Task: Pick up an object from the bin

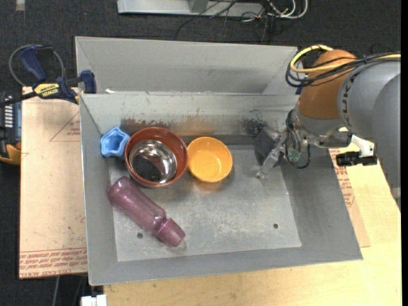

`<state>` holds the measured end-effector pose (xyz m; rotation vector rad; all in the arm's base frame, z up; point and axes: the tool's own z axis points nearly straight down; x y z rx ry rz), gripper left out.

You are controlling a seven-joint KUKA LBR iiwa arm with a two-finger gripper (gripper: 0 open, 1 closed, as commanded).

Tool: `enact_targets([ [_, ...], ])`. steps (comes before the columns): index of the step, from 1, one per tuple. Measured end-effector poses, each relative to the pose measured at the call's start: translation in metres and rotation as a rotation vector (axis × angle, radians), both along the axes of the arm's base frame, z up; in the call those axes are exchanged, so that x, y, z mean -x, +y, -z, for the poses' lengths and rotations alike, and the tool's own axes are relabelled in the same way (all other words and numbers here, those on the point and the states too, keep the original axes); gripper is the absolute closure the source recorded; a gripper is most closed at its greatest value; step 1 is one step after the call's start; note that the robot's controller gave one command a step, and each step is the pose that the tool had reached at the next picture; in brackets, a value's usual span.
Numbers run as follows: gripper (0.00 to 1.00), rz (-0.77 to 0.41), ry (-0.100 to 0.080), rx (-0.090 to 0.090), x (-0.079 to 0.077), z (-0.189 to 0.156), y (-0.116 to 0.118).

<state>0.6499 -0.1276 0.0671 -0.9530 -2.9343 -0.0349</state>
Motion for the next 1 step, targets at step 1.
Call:
enact_targets([
  [1, 1.0, 0.0, 0.0, 0.0, 0.0, 0.0, 0.0],
])
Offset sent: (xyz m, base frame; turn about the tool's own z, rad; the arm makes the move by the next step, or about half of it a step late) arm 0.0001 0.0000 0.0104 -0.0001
